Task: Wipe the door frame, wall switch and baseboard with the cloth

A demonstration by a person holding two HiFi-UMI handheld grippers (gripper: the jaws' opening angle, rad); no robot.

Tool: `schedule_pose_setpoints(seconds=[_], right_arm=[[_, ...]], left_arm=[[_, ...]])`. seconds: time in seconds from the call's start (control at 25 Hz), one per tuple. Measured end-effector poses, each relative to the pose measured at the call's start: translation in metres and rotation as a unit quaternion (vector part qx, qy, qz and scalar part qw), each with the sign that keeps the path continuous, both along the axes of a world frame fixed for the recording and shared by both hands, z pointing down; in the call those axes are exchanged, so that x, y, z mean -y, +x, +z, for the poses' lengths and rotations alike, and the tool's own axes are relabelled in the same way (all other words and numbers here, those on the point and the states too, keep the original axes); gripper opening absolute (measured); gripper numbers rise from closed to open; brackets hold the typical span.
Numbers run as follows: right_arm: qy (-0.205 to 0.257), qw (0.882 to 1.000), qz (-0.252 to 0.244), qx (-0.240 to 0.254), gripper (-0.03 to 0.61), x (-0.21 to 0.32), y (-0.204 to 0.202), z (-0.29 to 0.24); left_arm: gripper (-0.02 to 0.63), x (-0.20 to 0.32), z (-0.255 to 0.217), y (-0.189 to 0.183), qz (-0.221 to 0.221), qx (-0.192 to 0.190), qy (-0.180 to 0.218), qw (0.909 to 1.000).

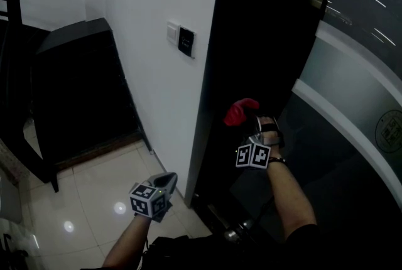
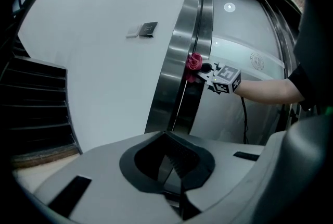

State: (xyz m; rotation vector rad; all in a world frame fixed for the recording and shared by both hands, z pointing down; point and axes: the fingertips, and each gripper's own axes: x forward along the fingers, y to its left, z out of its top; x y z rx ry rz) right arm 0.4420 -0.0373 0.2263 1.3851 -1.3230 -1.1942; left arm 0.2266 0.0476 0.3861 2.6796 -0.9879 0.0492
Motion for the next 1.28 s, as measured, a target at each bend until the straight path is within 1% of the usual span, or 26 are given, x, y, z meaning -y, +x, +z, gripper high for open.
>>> schedule_pose_setpoints(seconds=[0.24,0.36,0.68,1.16,1.28], right_arm=[[-0.031,1.000,0.005,0.001,0.061,0.000,0.001,0.034],[-0.039,0.999,0.006,-0.002,0.061,-0.001,0.001,0.046],[-0.065,0.998,0.012,0.008,0.061,0.002,0.006,0.075],[-0.112,0.994,0.011,0.010,0.061,0.001,0.005,0.124],[-0.122,0.992,0.010,0.009,0.061,0.000,0.005,0.135]], left_arm=[[-0.008,0.000,0.009,-0.004,-0.003,0.000,-0.008,1.0000],[-0.008,-0.002,0.015,-0.006,-0.001,0.009,-0.013,0.9999],[-0.008,-0.001,0.019,-0.010,-0.001,0.014,-0.022,0.9997],[-0.008,0.004,0.029,-0.022,-0.021,0.012,-0.036,0.9991],[-0.008,0.004,0.031,-0.023,-0.025,0.018,-0.037,0.9989]])
